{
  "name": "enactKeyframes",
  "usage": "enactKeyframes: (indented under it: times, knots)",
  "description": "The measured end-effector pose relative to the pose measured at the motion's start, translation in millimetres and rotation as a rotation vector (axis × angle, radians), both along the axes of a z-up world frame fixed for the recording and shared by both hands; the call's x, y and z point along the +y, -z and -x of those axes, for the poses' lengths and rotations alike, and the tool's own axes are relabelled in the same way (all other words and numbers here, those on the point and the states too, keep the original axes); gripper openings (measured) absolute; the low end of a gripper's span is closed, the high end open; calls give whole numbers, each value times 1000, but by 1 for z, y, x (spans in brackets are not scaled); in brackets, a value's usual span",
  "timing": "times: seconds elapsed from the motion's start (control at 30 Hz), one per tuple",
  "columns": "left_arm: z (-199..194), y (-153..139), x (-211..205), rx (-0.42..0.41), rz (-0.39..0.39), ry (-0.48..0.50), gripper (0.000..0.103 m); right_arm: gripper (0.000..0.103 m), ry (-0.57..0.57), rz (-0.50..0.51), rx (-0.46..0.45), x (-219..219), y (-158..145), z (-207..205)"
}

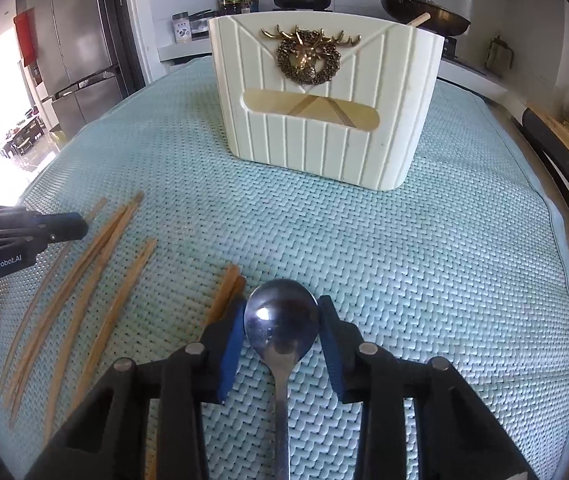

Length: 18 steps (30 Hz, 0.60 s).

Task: Organize utensils
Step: 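Grasp another wooden chopstick with the left tool while the right tool grasps the second steel spoon, then carry the chopstick with the left tool while the right tool carries the spoon over the holder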

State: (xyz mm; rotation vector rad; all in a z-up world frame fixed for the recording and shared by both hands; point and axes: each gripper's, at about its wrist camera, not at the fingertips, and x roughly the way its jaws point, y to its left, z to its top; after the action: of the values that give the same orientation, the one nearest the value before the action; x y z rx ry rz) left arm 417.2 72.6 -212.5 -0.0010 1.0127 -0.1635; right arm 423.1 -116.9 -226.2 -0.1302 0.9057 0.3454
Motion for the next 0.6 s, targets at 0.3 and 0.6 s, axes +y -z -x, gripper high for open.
enactKeyframes:
  times: [0.3, 0.6]
  knots:
    - [26, -36, 3, -73, 64, -18, 4, 36, 34, -156, -61, -37, -48, 24]
    - [74, -117, 2, -248, 142, 10, 4, 36, 28, -248, -183, -60, -111, 77]
